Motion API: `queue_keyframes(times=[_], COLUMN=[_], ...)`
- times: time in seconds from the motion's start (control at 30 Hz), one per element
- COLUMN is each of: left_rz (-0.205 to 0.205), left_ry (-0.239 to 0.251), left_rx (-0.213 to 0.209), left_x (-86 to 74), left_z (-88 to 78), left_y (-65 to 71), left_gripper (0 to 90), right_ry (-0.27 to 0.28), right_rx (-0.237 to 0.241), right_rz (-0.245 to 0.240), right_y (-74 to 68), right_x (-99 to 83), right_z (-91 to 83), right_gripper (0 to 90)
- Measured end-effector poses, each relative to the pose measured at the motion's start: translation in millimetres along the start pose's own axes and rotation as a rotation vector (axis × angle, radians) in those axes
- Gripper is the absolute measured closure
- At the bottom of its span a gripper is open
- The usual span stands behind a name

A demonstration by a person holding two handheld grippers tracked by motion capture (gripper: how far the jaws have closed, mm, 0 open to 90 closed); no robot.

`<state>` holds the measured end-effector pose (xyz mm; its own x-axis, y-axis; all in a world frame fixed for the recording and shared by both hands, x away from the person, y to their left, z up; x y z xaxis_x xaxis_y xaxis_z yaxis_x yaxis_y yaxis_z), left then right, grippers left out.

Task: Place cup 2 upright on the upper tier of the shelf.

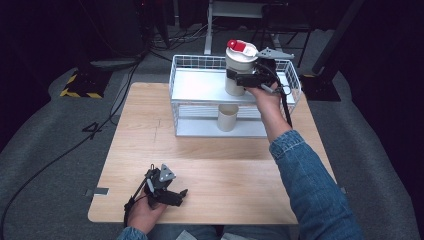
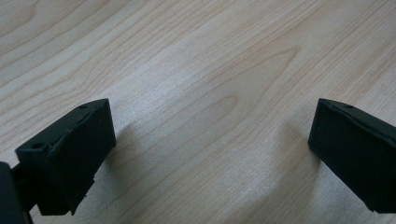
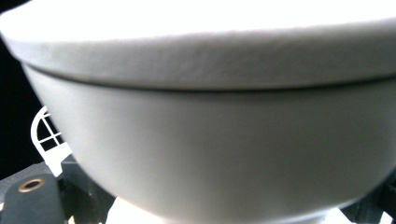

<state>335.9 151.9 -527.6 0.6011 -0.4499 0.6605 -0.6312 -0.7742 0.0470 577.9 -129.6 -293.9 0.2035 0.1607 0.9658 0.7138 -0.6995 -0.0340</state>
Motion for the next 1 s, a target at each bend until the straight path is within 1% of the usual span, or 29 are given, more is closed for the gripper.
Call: queue_keyframes(times=[0.27,0.3,0.37,0.43,0.47,0.57,0.63,0.7,0.77,0.8,0.97,1.0], left_rz=[-0.001,0.000,-0.002,-0.002,-0.002,-0.002,-0.002,-0.001,0.006,0.000,0.006,0.001], left_ry=[0.000,0.001,0.001,0.001,0.003,0.001,0.002,0.003,0.004,0.004,0.004,0.004], left_rx=[0.000,0.000,-0.001,-0.001,-0.001,-0.002,-0.003,-0.002,0.000,-0.003,-0.001,-0.003], left_x=[0.0,0.0,0.0,0.1,0.1,0.1,0.1,0.1,0.3,0.1,0.3,0.2], left_z=[0.0,0.1,0.1,0.2,0.4,0.2,0.3,0.4,0.5,0.5,0.5,0.6], left_y=[0.1,0.0,0.1,0.1,0.2,0.1,0.1,0.1,-0.4,0.0,-0.4,-0.1], left_gripper=[1.2,1.2,1.2,1.2,1.2,1.2,1.2,1.2,1.2,1.2,1.2,1.2], right_ry=[-0.008,-0.008,-0.008,-0.012,-0.013,-0.013,-0.022,-0.020,-0.021,-0.023,-0.017,-0.017], right_rx=[0.011,0.006,-0.004,-0.026,-0.030,-0.037,-0.032,-0.034,-0.037,-0.040,-0.041,-0.040], right_rz=[-0.003,-0.002,-0.003,-0.015,-0.012,-0.022,-0.027,-0.028,-0.028,-0.031,-0.035,-0.038], right_y=[1.3,1.2,1.0,1.1,1.0,3.0,3.2,3.2,3.3,3.4,4.6,4.4], right_x=[0.5,0.3,0.0,0.5,0.8,2.5,2.3,1.8,0.7,0.3,-1.4,-1.4], right_z=[-0.1,-0.4,-0.5,-2.7,-4.3,-11.3,-16.3,-21.4,-28.9,-31.7,-53.8,-57.2], right_gripper=[11.5,9.5,0.0,0.0,0.0,0.0,0.0,0.0,0.0,0.0,0.0,0.0])
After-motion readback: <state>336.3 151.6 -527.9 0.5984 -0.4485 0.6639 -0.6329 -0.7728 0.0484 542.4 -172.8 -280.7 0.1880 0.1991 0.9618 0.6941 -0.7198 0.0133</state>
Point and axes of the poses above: each handheld gripper's, and its own axes: z roughly forward along the jaws, x roughly out of its top, y roughly to its right, the point moved 3 cm from there along z, roughly forward along the jaws, and after that the axes turned 2 degrees about -z, right-handed, at the moved point
